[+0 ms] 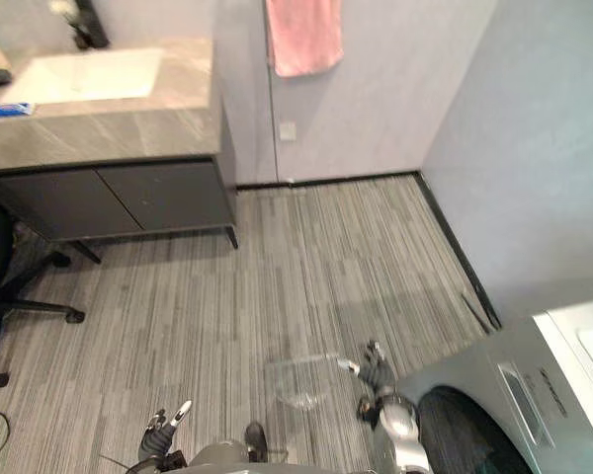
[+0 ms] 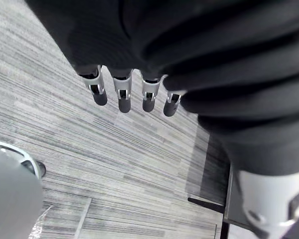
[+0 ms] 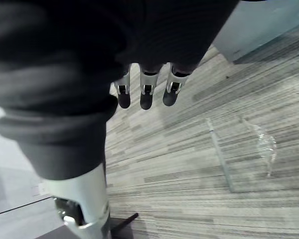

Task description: Pick up the laundry basket with both hands and put the clothes into the washing machine.

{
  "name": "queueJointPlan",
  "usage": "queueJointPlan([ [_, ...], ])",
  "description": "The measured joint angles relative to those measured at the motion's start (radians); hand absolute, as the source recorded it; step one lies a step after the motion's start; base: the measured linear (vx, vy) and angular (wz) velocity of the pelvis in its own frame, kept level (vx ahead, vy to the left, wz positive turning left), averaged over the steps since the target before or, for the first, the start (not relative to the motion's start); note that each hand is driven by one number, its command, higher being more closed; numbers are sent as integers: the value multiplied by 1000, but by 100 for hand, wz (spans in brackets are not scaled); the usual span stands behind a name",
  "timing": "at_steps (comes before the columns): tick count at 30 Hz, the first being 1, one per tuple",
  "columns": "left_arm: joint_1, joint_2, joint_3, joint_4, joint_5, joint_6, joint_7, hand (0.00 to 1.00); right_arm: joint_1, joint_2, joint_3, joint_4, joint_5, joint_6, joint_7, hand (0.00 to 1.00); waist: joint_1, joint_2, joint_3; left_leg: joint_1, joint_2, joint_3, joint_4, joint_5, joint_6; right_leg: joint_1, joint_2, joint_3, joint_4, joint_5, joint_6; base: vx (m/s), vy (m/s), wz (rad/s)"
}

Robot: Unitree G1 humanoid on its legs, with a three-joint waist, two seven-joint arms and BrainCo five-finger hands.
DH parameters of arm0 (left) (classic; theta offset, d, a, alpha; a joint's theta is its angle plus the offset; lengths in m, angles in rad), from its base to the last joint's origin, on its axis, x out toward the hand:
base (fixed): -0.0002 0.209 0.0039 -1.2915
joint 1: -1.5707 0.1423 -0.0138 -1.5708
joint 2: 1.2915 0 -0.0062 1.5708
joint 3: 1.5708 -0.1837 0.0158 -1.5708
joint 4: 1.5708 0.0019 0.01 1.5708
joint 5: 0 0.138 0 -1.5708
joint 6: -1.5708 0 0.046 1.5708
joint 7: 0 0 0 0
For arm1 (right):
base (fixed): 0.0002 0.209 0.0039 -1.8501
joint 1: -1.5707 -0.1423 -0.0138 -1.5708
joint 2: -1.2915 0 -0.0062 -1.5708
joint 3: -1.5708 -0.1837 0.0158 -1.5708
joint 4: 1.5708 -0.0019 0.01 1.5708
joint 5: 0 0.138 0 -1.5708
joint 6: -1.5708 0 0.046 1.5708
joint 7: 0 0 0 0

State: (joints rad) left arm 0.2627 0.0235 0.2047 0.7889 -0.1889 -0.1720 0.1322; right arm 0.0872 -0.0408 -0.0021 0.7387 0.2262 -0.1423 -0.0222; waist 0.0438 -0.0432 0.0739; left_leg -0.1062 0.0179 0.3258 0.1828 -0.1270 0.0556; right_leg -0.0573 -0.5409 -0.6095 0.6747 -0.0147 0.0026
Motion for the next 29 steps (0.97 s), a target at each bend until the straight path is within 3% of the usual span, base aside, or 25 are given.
queueJointPlan([
  [2, -1, 16, 3, 6, 0, 0, 1, 0, -10, 23, 2, 70, -2, 1, 2, 0, -8, -4, 5, 40, 2, -25, -15, -11, 15, -98, 66, 130, 152, -105, 27, 157, 116, 31],
  [4, -2, 29, 2, 13, 0, -2, 0, 0, 4, 28, -13, 130, -20, 4, -3, 0, -33, -2, 7, 91, 0, -63, -45, -3, 13, -142, 210, 189, 72, -200, 49, 162, 75, 58],
  [7, -48, 27, 3, 63, 0, -7, 0, 0, 11, 29, -125, 215, -90, 16, -40, 0, -35, 3, 11, 109, -9, -111, -61, 0, 4, -163, 353, 289, -233, -193, 56, 170, 3, 67],
  [8, -66, 26, 3, 86, 0, -9, 0, 0, 8, 30, -202, 264, -122, 21, -61, 0, -47, 5, 12, 111, -14, -151, -63, 0, -5, -153, 388, 338, -348, -154, 50, 152, -44, 96],
  [9, -72, 24, 5, 90, 1, -10, 1, 0, 10, 38, -260, 300, -126, 33, -72, 0, -55, -4, 12, 119, -24, -177, -64, -2, -9, -140, 390, 355, -396, -113, 38, 248, -114, 106],
  [10, -79, 16, 19, 91, 2, -10, 2, 0, 11, 47, -331, 318, -140, 46, -96, 0, -57, -16, 14, 137, -31, -199, -60, -14, -28, -107, 388, 357, -434, -23, 36, 195, -93, 68],
  [11, -80, 0, 36, 95, 3, -8, 2, 0, 14, 44, -350, 321, -146, 56, -101, 0, -56, -7, 13, 141, -19, -206, -53, -20, -38, -91, 397, 340, -444, -14, 33, 290, -155, 56],
  [13, -83, -48, 83, 82, 3, -10, 1, 0, 26, 47, -398, 311, -159, 74, -105, 0, -56, 9, 14, 103, 36, -207, 57, -69, -116, -32, 433, 275, -508, -20, 19, 227, -159, 54],
  [14, -88, -56, 97, 73, 2, -10, -1, 0, 29, 48, -404, 306, -158, 77, -104, 0, -55, 10, 16, 68, 51, -197, 124, -80, -128, -27, 439, 266, -515, -28, 15, 123, -142, 39],
  [16, -90, -74, 134, 52, 1, -11, -3, 0, 33, 45, -405, 299, -158, 83, -102, 0, -53, 15, 23, -25, 100, -152, 327, -90, -139, -6, 456, 253, -527, -35, 4, 68, -107, 12],
  [18, -78, -83, 159, 56, 4, -13, 0, 0, 46, 40, -404, 292, -158, 82, -100, 0, -34, 19, 37, -61, 203, -62, 481, -114, -113, 46, 482, 256, -541, -41, -5, 68, -74, -13],
  [21, -86, -83, 158, 80, 31, -15, 2, 0, 55, 32, -402, 286, -158, 80, -97, 0, -29, 30, 30, -45, 260, -31, 324, -111, -104, 66, 479, 273, -565, -39, 13, 47, 54, -13],
  [23, -89, -88, 152, 124, 49, -14, 3, 0, 48, 16, -398, 305, -157, 82, -93, 0, -29, 51, 7, -6, 240, -45, 119, -2, -151, 50, 469, 300, -587, -28, 49, 90, 218, -26],
  [24, -84, -67, 147, 139, 49, -13, 3, 0, 56, 22, -389, 311, -157, 82, -87, 0, -32, 30, -10, 21, 201, -22, 47, 19, -147, 57, 448, 311, -635, -1, 65, 95, 173, -19],
  [25, -84, -57, 145, 151, 49, -13, 3, 0, 59, 28, -385, 311, -157, 81, -85, 0, -33, 30, -16, 28, 180, -16, 14, 31, -142, 57, 435, 311, -654, 11, 68, 110, 135, -3],
  [27, -86, -26, 101, 173, 53, -11, -2, 0, 70, 37, -380, 325, -156, 81, -82, 0, -36, 1, -41, 75, 107, -2, -118, 90, -119, 58, 398, 313, -686, 36, 88, 118, 119, 8],
  [29, -86, -13, 63, 182, 57, -10, -10, 0, 68, 33, -367, 337, -156, 81, -81, 0, -40, 1, -47, 111, 71, 4, -179, 112, -104, 70, 376, 316, -699, 42, 100, 78, 101, 3],
])
